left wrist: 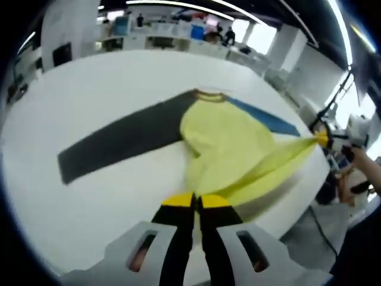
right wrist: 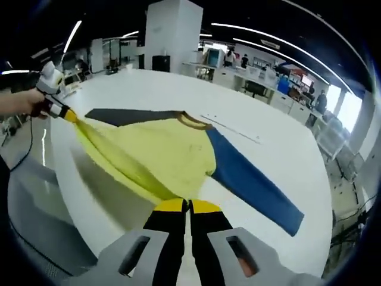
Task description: Fold the garment on the visible template until the final outline fits inside the template.
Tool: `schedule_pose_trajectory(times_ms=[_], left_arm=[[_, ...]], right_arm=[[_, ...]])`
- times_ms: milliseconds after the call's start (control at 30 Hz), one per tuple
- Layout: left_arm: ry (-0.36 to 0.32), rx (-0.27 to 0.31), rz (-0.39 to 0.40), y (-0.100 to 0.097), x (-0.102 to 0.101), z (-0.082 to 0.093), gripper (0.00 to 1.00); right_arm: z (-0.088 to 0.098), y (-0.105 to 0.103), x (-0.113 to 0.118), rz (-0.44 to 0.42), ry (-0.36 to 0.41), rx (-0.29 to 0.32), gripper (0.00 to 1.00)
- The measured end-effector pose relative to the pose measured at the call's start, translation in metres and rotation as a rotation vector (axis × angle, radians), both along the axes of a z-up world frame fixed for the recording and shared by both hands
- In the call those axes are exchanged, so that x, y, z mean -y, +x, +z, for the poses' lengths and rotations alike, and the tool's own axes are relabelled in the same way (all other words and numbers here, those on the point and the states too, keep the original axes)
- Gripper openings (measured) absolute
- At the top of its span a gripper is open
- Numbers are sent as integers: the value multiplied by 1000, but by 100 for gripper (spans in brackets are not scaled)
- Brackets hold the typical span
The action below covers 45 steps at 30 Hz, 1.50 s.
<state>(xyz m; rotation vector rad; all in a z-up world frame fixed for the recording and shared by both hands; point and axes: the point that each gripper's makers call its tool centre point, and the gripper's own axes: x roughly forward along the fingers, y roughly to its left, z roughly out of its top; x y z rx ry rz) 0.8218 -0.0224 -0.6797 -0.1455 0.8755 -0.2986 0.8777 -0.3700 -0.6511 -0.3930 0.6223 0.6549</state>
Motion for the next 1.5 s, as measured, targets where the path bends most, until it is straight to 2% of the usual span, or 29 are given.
schedule_pose_trajectory(times_ms=[200, 433, 967, 1200, 1500], left_arm=[[4, -23, -20, -16, 1, -16, 0], [17, -17, -49, -27, 4, -30, 0], [-6, -29, -43, -47, 6, -59, 0], [32, -49, -83, -56, 5, -72, 0], [64, -70, -128, -63, 5, -83, 0]], right_arm=[[-15, -21, 0, 79, -31, -3, 2], [-33, -35, 0, 115, -47, 6, 2], [-70, -59, 12, 70, -47, -50, 3], [-86, -70, 8, 116, -95, -73, 3], [-97, -76, 12, 141, -117, -91, 3]])
